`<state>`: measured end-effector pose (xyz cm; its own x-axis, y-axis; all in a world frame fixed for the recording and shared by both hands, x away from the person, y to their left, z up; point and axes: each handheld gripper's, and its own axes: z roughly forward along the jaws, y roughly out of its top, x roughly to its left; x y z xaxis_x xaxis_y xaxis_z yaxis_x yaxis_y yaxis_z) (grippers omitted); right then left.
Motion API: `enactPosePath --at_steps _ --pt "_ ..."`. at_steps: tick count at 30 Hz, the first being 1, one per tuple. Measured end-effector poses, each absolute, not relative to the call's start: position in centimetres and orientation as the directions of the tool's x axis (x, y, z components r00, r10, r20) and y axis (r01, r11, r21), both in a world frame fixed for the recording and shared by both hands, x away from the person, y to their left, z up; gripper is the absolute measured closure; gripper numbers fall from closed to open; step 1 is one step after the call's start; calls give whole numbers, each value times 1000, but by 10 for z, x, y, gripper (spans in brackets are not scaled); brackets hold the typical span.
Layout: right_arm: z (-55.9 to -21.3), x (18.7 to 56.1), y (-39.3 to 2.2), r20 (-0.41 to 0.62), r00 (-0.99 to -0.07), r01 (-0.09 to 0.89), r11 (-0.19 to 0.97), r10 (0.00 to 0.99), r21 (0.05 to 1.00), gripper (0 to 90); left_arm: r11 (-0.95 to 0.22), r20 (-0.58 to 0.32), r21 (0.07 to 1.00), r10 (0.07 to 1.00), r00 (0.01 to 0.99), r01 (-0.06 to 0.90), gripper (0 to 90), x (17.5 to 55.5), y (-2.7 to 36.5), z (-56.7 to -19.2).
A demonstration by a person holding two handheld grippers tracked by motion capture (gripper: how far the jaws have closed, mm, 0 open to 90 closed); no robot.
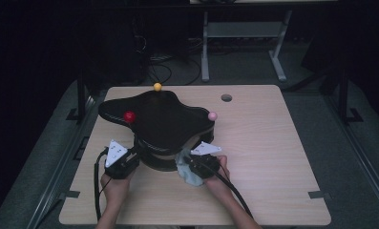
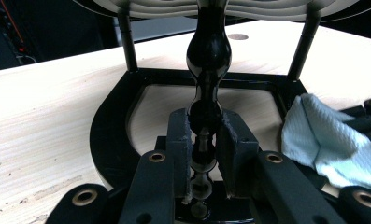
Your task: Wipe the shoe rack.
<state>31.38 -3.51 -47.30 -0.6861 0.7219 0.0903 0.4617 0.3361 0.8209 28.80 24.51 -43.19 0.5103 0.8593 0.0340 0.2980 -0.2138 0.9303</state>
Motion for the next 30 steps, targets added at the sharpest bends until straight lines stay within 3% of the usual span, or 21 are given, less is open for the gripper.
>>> enactPosePath --at_steps 6,13,23,30 --pt "-473 309 -24 73 -723 432 366 687 824 814 -215 32 929 856 516 300 757 289 247 -432" --pt "-474 325 -49 91 -651 474 311 753 824 814 -213 32 929 861 507 303 756 290 248 -431" --pt "-474 309 -30 78 -707 441 352 703 826 814 -195 23 929 878 477 314 756 292 258 -432" --pt "-474 328 -56 75 -617 482 302 783 823 814 -197 23 930 875 483 312 757 292 258 -432"
